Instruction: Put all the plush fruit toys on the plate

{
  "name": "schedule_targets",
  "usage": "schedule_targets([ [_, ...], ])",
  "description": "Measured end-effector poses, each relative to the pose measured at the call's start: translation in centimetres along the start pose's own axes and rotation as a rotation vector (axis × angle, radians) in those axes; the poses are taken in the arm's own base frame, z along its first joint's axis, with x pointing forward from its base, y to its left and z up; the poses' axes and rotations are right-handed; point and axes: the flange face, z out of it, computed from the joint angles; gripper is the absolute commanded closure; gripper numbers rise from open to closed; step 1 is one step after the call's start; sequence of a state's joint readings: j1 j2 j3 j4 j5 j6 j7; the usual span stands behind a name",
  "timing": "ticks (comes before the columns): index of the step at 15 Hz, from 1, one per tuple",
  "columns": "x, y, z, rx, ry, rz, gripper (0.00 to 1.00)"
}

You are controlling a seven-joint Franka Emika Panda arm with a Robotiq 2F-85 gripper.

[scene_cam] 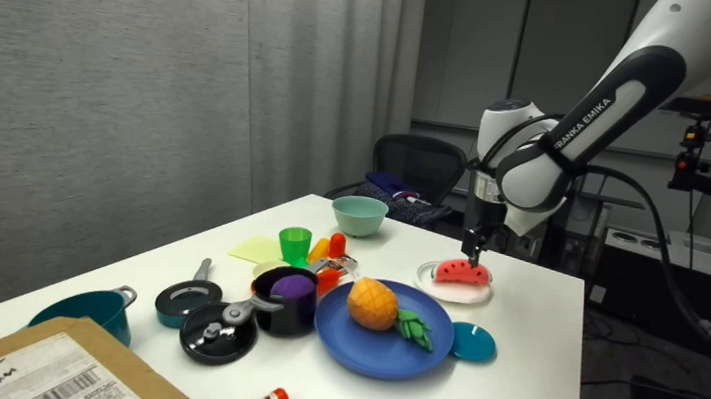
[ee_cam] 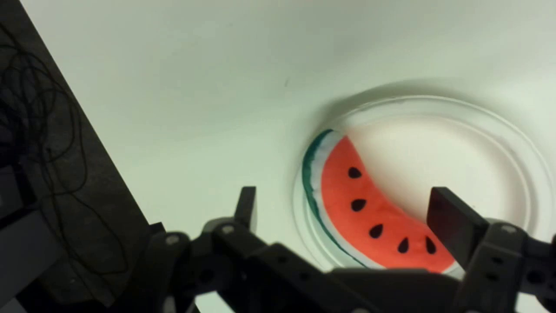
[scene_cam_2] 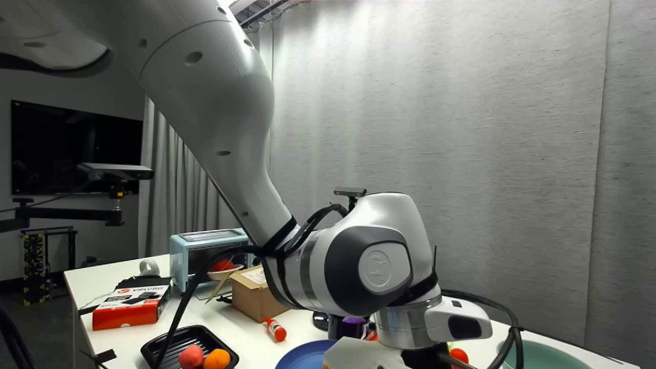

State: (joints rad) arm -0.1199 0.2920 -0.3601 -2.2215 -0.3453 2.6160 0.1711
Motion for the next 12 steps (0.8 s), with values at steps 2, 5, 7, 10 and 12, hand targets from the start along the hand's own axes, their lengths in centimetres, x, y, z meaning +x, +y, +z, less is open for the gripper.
schedule_targets([
  [2,0.0,0.7,0.7,-0.004,0.012,0.044,0.0],
  [5,0.3,0.3,1.7,-0.002,0.034,0.084,0.0],
  [7,0.5,-0.4,2.5,-0.002,0.044,0.105,0.0],
  [10,1.1,-1.0,3.8,-0.013,0.039,0.094,0.0],
  [12,1.8,-1.1,4.3,-0.022,0.042,0.067,0.0],
])
